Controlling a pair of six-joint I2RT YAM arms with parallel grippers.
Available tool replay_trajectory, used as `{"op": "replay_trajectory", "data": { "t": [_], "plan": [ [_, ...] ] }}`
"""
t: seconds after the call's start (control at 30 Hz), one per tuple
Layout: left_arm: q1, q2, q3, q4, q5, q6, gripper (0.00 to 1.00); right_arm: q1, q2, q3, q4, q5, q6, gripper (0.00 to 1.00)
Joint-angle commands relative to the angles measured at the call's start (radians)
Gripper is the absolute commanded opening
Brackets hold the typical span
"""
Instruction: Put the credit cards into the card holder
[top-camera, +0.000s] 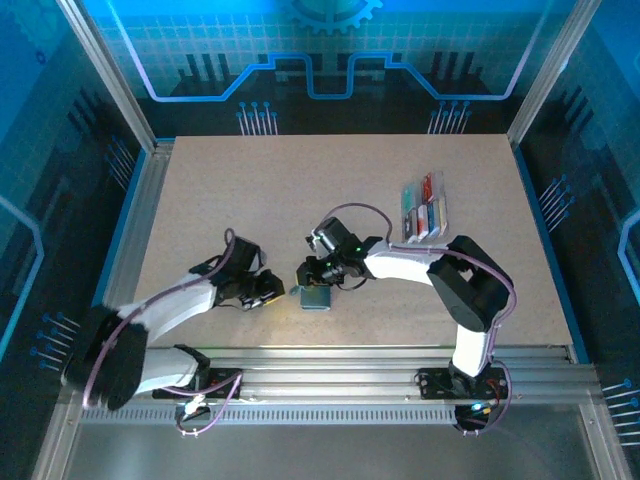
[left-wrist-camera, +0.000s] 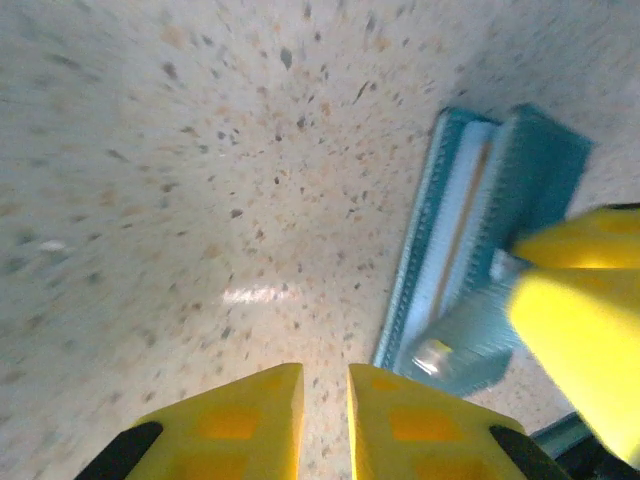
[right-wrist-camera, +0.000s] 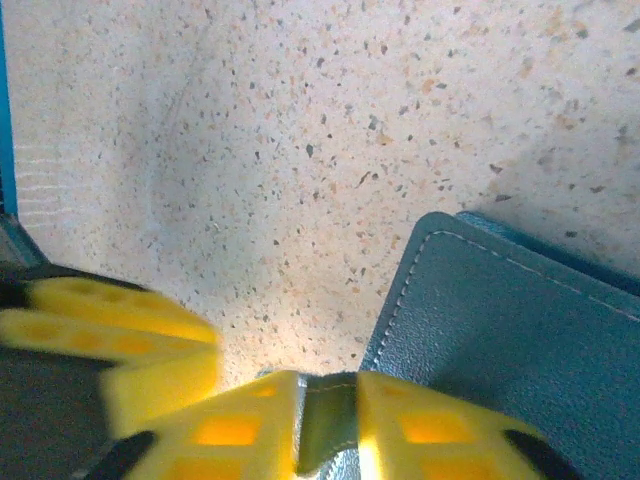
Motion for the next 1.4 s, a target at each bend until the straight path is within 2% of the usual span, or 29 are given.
{"op": "replay_trajectory", "data": {
  "t": [0.0,0.07,0.17,0.27,0.4,0.5,0.6,0.73,0.93,1.17,1.37],
  "plan": [
    [0.010,-0.117,0.030,-0.204,-0.102,-0.004,0.21,0.021,0.026,0.037,-0.047,0.006,-0.037,0.36],
    [0.011,-0.145,0.065,-0.247,-0.111,0.016,0.21,0.032,0.023,0.075,-0.067,-0.021,-0.071,0.46],
    [0.010,-0.142,0.108,-0.257,-0.096,0.039,0.20,0.020,0.015,0.127,-0.114,-0.094,-0.111,0.52],
    [-0.012,-0.093,0.162,-0.227,-0.059,0.068,0.18,-0.011,-0.061,0.107,-0.167,-0.030,-0.122,0.53],
    [-0.094,0.038,0.267,-0.186,-0.041,0.080,0.16,-0.061,-0.170,0.070,-0.295,0.091,-0.129,0.52],
    [-0.144,0.155,0.333,-0.147,-0.031,0.079,0.13,-0.121,-0.236,-0.006,-0.320,0.112,-0.112,0.47],
    [-0.155,0.250,0.346,-0.097,-0.012,0.073,0.11,-0.174,-0.273,-0.076,-0.298,0.071,-0.106,0.43],
    [-0.151,0.346,0.340,-0.075,-0.021,0.088,0.09,-0.173,-0.250,-0.100,-0.245,-0.010,-0.124,0.46],
    [-0.125,0.410,0.289,-0.036,-0.021,0.108,0.09,-0.167,-0.156,-0.116,-0.157,-0.093,-0.103,0.53],
    [-0.111,0.463,0.226,0.006,-0.024,0.116,0.08,-0.138,-0.077,-0.113,-0.118,-0.107,-0.094,0.61],
    [-0.103,0.474,0.182,0.047,-0.023,0.109,0.08,-0.101,0.004,-0.089,-0.025,-0.191,-0.047,0.56]
  ]
}}
